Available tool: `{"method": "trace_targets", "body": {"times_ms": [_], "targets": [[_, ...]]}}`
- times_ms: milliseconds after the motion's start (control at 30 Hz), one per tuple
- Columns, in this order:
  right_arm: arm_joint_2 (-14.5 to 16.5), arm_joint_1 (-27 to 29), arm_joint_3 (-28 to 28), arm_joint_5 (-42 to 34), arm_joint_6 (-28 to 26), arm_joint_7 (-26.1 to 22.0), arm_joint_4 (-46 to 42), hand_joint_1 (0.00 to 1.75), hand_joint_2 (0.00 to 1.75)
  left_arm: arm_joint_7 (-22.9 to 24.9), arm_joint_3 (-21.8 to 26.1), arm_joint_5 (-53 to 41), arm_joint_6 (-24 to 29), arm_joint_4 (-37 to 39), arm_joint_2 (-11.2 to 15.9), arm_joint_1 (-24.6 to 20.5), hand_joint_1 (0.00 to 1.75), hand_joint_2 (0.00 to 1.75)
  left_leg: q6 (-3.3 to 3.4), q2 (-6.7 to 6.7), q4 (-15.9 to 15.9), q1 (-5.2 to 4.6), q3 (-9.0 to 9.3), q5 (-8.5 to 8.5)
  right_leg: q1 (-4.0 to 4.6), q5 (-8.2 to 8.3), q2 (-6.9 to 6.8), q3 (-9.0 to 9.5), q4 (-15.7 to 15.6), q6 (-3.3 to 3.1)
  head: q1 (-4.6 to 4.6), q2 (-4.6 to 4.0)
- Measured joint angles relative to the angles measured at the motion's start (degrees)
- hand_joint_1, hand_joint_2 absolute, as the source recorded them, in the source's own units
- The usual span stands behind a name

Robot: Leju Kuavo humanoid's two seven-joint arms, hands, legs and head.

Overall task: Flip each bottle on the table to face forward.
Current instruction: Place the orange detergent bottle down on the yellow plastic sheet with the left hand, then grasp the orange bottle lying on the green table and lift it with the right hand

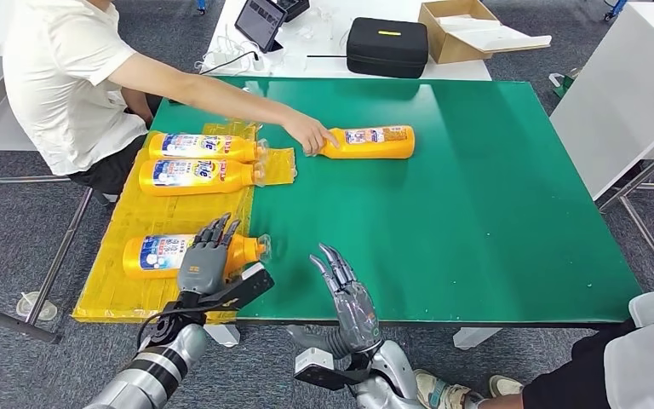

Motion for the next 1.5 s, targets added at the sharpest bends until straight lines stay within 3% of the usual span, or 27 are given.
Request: {"method": "trace_targets", "body": {"times_ms": [133, 367, 500, 833, 967, 1167, 1300, 1500], "targets": [[-0.1, 0.5, 0.0, -2.2, 0.0, 0.0, -0.4, 0.00, 1.75, -3.5, 0.0, 4.0, 2.0, -1.4, -0.7, 2.0, 0.00, 1.75, 0.00, 0.01, 0.0, 0.00, -0.04, -0.01, 0.00, 0.00, 0.01, -0.06, 0.0, 0.00, 0.01, -0.01], [-1.0, 2.8, 1.3, -18.0, -0.2, 0.0, -6.1, 0.00, 1.75, -5.0, -0.1, 12.6, 0.2, -15.4, -2.1, 9.7, 0.00, 1.75, 0.00, 0.04, 0.0, -0.01, -0.31, -0.01, -0.01, 0.00, 0.01, -0.34, 0.0, 0.00, 0.01, -0.01], [-1.3, 3.3, 2.0, -18.5, -0.2, 0.0, -8.0, 0.00, 0.00, -4.9, -0.2, 12.9, 0.0, -19.7, -2.3, 11.6, 0.00, 1.75, 0.00, 0.05, 0.0, 0.01, -0.32, -0.01, 0.01, 0.00, 0.01, -0.35, 0.0, 0.00, 0.01, 0.01], [-1.7, 5.4, 1.7, -21.8, -0.1, 0.0, -15.6, 0.00, 0.00, -4.8, -2.6, 18.1, 0.1, -31.3, -2.0, 15.5, 0.00, 1.75, 0.00, 0.06, 0.0, 0.01, -0.35, -0.02, 0.00, 0.00, 0.01, -0.37, 0.0, 0.00, 0.00, 0.00], [-1.5, 6.1, 1.1, -26.2, 1.0, 0.1, -16.5, 0.00, 0.00, -4.1, -3.7, 25.4, -0.5, -38.2, -2.0, 18.7, 0.00, 1.75, 0.00, 0.05, 0.0, 0.01, -0.36, -0.03, 0.00, -0.01, 0.01, -0.38, 0.0, 0.00, 0.01, 0.00], [0.7, 7.7, -3.9, -22.9, 2.6, 3.8, -16.7, 0.00, 0.00, -0.6, -4.1, 38.4, -1.8, -46.2, -2.7, 23.8, 0.00, 1.75, 0.00, 0.05, 0.0, 0.02, -0.39, -0.04, 0.01, -0.02, 0.01, -0.44, 0.0, -0.01, 0.00, 0.00], [1.6, 8.3, -5.6, -22.8, 3.1, 3.9, -17.3, 0.00, 1.75, -0.4, -4.1, 41.0, -1.7, -48.1, -2.8, 24.6, 0.00, 1.75, 0.00, 0.05, 0.0, 0.02, -0.39, -0.03, 0.01, -0.01, 0.01, -0.43, 0.0, -0.01, 0.01, -0.01], [2.1, 9.4, -7.4, -21.5, 2.0, 0.8, -20.6, 0.00, 1.75, -1.5, -4.7, 47.8, -6.6, -48.9, -2.4, 25.2, 0.00, 1.75, 0.00, 0.06, 0.0, 0.01, -0.39, -0.02, 0.00, -0.01, 0.01, -0.43, 0.0, 0.00, 0.00, -0.01]]}}
